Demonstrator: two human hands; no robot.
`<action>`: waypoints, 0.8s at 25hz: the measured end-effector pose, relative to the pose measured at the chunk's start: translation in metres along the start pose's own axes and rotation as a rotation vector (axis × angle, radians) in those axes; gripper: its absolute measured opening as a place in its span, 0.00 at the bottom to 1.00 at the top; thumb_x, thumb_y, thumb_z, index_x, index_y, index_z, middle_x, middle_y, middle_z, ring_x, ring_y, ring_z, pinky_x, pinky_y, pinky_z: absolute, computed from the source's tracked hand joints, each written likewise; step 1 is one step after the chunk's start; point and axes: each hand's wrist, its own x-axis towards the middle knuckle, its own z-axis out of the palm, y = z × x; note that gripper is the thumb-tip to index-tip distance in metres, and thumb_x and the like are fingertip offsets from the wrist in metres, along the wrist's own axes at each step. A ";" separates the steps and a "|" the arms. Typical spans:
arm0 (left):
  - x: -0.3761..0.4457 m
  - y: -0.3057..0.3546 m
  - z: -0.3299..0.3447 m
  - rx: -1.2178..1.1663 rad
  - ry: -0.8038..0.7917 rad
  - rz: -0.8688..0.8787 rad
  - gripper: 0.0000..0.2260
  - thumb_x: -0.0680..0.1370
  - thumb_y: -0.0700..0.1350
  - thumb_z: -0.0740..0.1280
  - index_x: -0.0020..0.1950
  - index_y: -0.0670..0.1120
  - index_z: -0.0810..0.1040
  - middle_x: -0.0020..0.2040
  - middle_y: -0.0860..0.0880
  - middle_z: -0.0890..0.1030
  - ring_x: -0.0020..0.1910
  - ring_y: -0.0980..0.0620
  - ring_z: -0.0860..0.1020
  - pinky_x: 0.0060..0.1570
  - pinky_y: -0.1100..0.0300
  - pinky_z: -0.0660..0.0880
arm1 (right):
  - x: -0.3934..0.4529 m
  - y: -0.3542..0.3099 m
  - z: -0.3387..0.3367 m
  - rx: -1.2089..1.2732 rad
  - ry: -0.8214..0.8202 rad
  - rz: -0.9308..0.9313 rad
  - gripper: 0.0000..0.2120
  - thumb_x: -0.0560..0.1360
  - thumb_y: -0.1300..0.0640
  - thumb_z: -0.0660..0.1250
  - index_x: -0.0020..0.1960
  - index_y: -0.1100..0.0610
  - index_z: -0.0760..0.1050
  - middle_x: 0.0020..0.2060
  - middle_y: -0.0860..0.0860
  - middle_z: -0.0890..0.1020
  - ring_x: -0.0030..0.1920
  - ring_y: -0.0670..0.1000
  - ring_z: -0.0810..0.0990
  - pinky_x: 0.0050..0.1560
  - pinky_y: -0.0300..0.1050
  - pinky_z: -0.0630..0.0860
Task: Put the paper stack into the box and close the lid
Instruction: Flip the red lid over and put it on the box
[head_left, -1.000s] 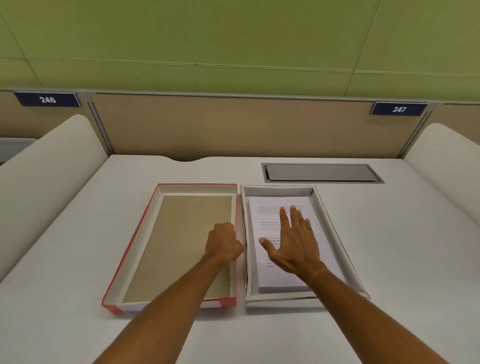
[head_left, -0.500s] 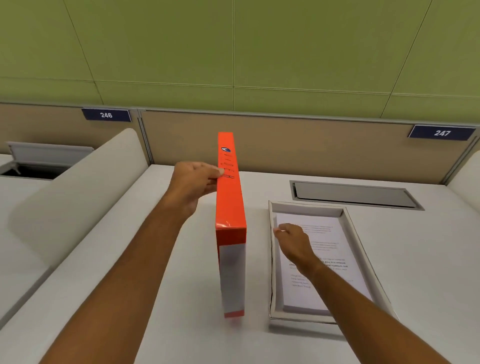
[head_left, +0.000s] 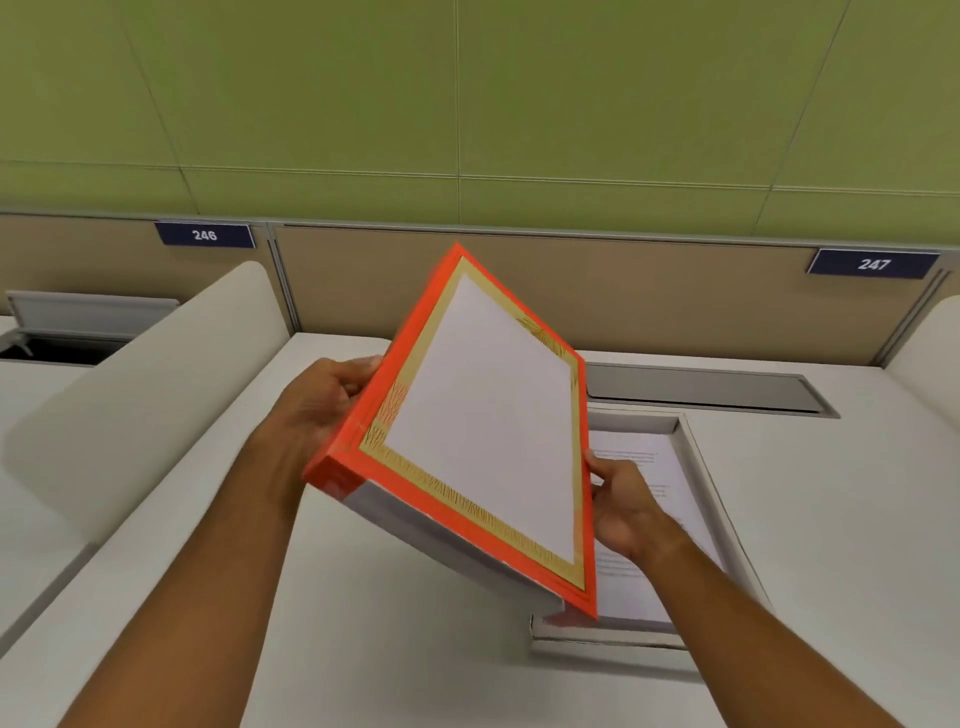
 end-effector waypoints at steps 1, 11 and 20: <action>0.009 -0.007 -0.005 0.023 0.020 -0.014 0.12 0.78 0.37 0.62 0.58 0.39 0.81 0.40 0.43 0.85 0.33 0.49 0.84 0.30 0.57 0.81 | -0.002 -0.006 -0.013 -0.004 0.018 -0.009 0.19 0.78 0.52 0.65 0.64 0.60 0.78 0.58 0.61 0.80 0.57 0.62 0.79 0.66 0.64 0.72; 0.076 -0.116 0.028 0.433 -0.002 -0.196 0.18 0.72 0.47 0.75 0.55 0.36 0.82 0.46 0.41 0.84 0.40 0.46 0.83 0.35 0.58 0.82 | -0.027 -0.064 -0.122 -0.244 0.196 -0.075 0.21 0.75 0.51 0.70 0.61 0.64 0.77 0.48 0.63 0.83 0.42 0.60 0.83 0.40 0.52 0.82; 0.093 -0.174 0.068 0.429 0.066 -0.257 0.19 0.70 0.44 0.77 0.55 0.33 0.80 0.49 0.36 0.86 0.50 0.38 0.84 0.53 0.47 0.81 | -0.015 -0.066 -0.173 -0.370 0.293 -0.111 0.16 0.78 0.54 0.67 0.59 0.64 0.78 0.44 0.59 0.82 0.41 0.57 0.80 0.41 0.51 0.78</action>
